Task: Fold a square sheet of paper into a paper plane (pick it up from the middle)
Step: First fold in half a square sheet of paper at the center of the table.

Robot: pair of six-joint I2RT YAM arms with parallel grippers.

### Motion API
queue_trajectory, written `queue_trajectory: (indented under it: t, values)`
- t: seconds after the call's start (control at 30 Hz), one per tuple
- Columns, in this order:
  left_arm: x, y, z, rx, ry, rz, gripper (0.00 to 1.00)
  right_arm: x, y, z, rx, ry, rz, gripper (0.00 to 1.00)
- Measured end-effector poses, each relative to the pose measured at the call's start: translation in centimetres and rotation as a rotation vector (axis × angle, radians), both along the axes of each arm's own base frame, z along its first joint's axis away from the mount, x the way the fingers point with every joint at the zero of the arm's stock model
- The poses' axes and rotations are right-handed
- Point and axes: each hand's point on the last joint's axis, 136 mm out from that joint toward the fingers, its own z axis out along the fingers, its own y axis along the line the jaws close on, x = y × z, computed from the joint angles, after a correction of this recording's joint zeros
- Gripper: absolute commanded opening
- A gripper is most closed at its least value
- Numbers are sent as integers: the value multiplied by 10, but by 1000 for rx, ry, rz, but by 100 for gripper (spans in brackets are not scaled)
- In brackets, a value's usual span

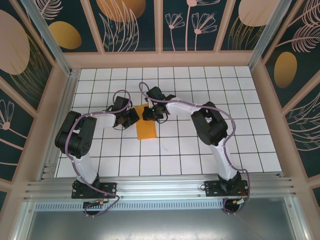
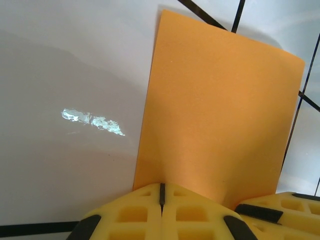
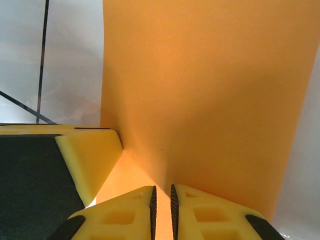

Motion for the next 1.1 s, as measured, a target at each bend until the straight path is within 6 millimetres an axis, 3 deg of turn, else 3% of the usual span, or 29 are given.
queue_trajectory:
  t: [0.13, 0.37, 0.6, 0.7, 0.8, 0.97, 1.1]
  values:
    - [0, 0, -1, 7, -4, -7, 0, 0, -11, -11, 3, 29, -11, 20]
    - [2, 0, -1, 14, -10, -9, 0, 3, -19, -11, 68, 32, -22, 20]
    - [3, -1, -1, 16, -17, -16, 0, 15, -62, -8, 58, 38, -133, 20]
    - [3, -2, -1, 17, -18, -19, 0, 25, -72, -3, 42, 12, -167, 20]
    - [4, -2, -1, 17, -20, -20, 0, 23, -59, 10, 59, -17, -146, 20]
    - [4, -2, -1, 20, -23, -25, 0, 27, -16, 38, 119, -73, -81, 20]
    - [5, -2, -1, 21, -25, -28, 0, 40, 4, 34, 138, -84, -66, 19]
